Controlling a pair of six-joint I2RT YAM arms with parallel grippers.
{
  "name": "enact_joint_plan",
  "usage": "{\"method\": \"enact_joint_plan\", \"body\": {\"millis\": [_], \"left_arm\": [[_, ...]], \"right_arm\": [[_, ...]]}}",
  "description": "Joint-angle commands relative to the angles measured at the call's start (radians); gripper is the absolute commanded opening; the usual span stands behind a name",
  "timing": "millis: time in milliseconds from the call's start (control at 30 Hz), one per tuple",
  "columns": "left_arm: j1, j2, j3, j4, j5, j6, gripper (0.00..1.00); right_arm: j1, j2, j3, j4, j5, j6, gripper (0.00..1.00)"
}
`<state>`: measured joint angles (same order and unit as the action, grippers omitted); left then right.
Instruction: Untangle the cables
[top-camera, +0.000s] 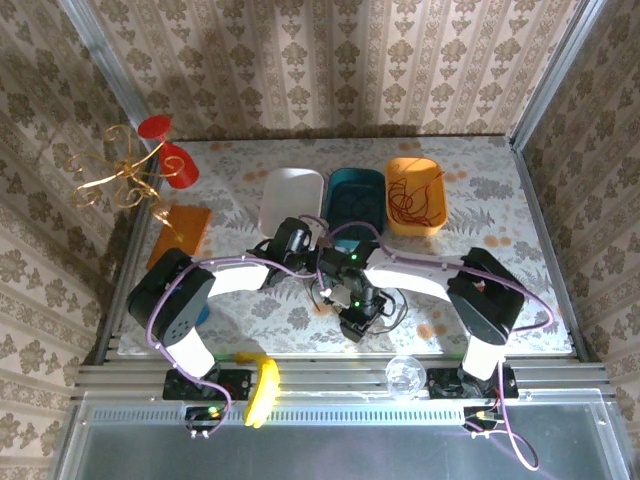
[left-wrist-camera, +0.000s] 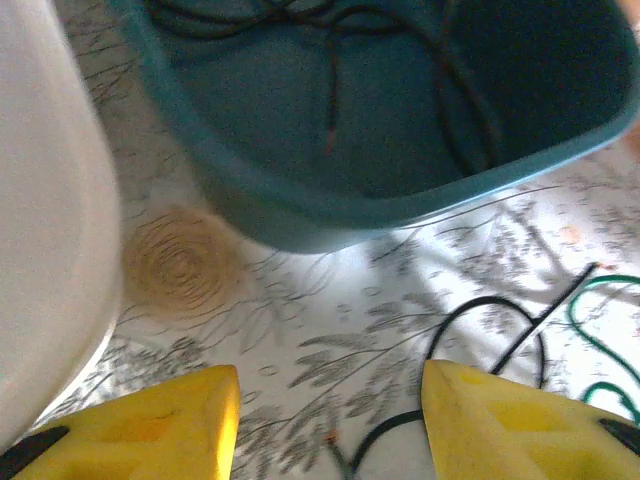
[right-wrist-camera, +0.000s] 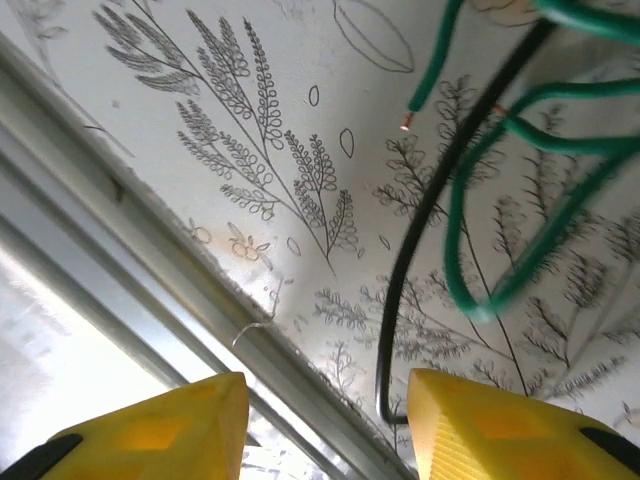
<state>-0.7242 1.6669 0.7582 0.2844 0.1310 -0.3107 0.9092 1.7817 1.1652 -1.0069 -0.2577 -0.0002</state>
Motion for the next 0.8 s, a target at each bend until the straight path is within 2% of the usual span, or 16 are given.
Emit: {"method": "enact_joint_plan", "body": {"millis": [0, 133, 167, 267, 300, 533, 767], "left_arm": [[0.004, -0.027, -0.013, 0.005, -0.029, -0.014, 0.53], [0.000, -0.035, -0.018, 0.002, -0.018, -0.015, 0.53], [-0.001, -0.038, -0.020, 0.003, -0.011, -0.012, 0.54], [-0.014, -0.044, -0.015, -0.002, 0.009, 0.007, 0.54], [-0.022, -0.044, -0.008, -0.010, 0.017, 0.019, 0.55], [-0.073, 0.028, 0.080, -0.032, 0.102, 0.072, 0.55], [-0.096, 0.163, 0.178, -0.119, 0.060, 0.101, 0.52]], "right_arm": [[0.001, 0.042, 0.066, -0.004, 0.057, -0.001, 0.48], [0.005, 0.129, 0.090, -0.018, 0.087, -0.016, 0.44], [0.005, 0.140, 0.094, -0.014, 0.082, -0.021, 0.37], [0.006, 0.144, 0.099, -0.019, 0.073, -0.035, 0.06], [0.006, 0.131, 0.094, -0.017, 0.079, -0.035, 0.00], [-0.053, -0.102, 0.047, 0.041, 0.030, -0.010, 0.00], [-0.180, -0.315, 0.011, 0.196, -0.008, 0.066, 0.00]]}}
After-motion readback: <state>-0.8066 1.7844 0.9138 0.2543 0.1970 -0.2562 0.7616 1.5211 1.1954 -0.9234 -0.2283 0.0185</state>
